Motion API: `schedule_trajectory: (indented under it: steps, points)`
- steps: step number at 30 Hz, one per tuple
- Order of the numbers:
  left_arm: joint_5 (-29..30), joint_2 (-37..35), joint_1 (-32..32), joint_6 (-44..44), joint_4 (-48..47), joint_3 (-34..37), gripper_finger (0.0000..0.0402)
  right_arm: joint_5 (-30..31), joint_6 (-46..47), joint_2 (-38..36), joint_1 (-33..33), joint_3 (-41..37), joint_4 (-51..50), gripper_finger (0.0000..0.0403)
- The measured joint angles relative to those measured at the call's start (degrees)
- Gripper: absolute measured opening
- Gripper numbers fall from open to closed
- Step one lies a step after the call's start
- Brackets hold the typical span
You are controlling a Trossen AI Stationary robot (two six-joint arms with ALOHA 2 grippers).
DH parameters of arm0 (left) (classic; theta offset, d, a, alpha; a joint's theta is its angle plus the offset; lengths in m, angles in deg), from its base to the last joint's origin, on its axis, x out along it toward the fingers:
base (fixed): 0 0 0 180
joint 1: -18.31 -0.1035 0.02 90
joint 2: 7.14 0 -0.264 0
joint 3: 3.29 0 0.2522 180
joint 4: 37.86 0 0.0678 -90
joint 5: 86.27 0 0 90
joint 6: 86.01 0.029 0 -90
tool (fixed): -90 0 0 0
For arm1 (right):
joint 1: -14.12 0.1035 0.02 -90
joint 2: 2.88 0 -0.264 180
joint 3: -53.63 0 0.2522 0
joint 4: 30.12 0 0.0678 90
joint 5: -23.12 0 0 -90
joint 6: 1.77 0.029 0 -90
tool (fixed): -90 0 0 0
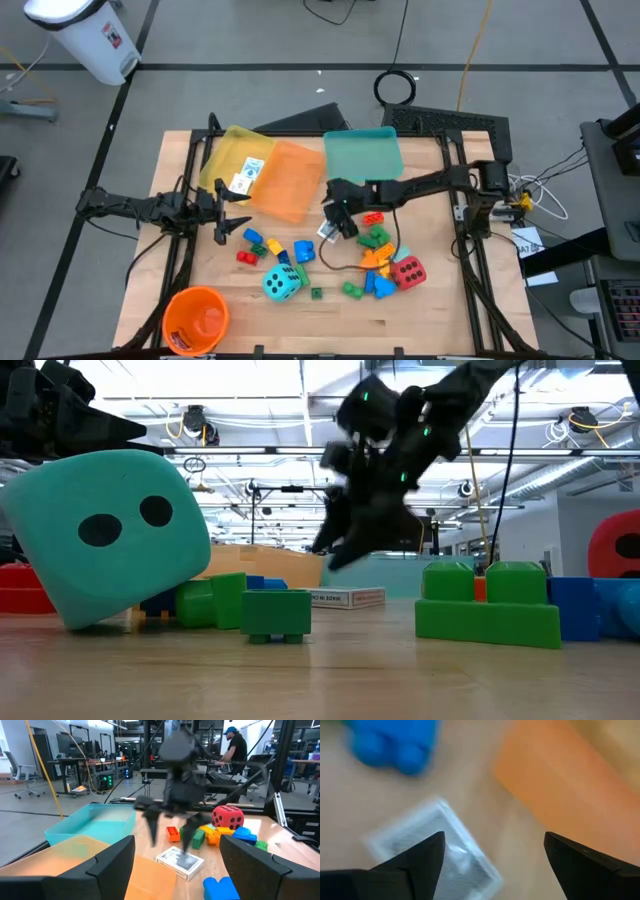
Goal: Pick & Place Toys
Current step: Put the gray deck of cards into the yellow bin
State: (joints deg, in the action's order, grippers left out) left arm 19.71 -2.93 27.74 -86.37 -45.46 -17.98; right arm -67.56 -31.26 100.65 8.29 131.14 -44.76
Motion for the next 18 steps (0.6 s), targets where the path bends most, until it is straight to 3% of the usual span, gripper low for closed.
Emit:
schedule_trajectory:
  steps: [6, 15, 18]
  points:
    - [0.0, 0.0, 0.0, 0.1, -0.1, 0.0, 0.0296, 6.2, -2.5, 0.8, 0.2, -1.3, -3.4, 0.0313]
    - [0.0, 0.0, 0.0, 0.1, 0.0, 0.0, 0.0296, 11.4, 5.1, -0.2, 9.2, -1.1, -11.7, 0.0313]
    - [0.0, 0.0, 0.0, 0.0, 0.0, 0.0, 0.0296, 12.5, 1.5, -0.9, 12.5, -1.2, -11.2, 0.0313]
